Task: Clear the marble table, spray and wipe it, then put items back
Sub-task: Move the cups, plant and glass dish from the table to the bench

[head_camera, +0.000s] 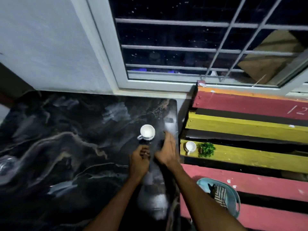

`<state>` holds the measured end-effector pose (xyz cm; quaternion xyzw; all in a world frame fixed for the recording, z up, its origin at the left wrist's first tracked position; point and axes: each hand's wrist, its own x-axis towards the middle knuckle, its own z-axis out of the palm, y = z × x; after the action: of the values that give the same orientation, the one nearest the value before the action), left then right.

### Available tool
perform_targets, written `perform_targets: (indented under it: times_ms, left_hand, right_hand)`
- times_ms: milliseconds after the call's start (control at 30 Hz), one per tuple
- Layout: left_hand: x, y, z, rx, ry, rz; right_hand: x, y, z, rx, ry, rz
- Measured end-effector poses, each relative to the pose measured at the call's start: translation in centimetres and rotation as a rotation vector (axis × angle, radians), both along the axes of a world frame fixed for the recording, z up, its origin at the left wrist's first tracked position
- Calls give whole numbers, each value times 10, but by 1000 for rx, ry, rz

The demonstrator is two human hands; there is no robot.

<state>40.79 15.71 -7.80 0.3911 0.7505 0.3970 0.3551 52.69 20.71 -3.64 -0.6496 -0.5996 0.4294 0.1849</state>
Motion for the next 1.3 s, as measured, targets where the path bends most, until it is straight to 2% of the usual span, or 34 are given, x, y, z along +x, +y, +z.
perform_targets:
  times_ms: [167, 333, 433, 767, 900, 1067, 1300]
  left_hand:
    - [-54, 26, 5, 14, 70, 46]
    - [-65, 53, 4, -100, 27, -165]
    - [-66, 59, 2, -146, 105, -227]
    - [-67, 26, 3, -127, -16, -117]
    - [-82, 1, 14, -139, -116, -1]
    - [-115, -53, 39, -97, -113, 58]
    - [-159, -140, 53, -119, 1, 163]
  right_hand:
    - [-49, 26, 1, -52, 26, -52]
    - [-68, 32, -11, -99, 43, -90]
    - [-72, 32, -15, -80, 39, -124]
    - [-86, 9, -18, -103, 121, -148]
    - [-104, -15, -6, -74, 179, -39]
    - [-131, -59, 12, -52, 292, 101]
    - [-186, -115, 29, -120, 357, 345]
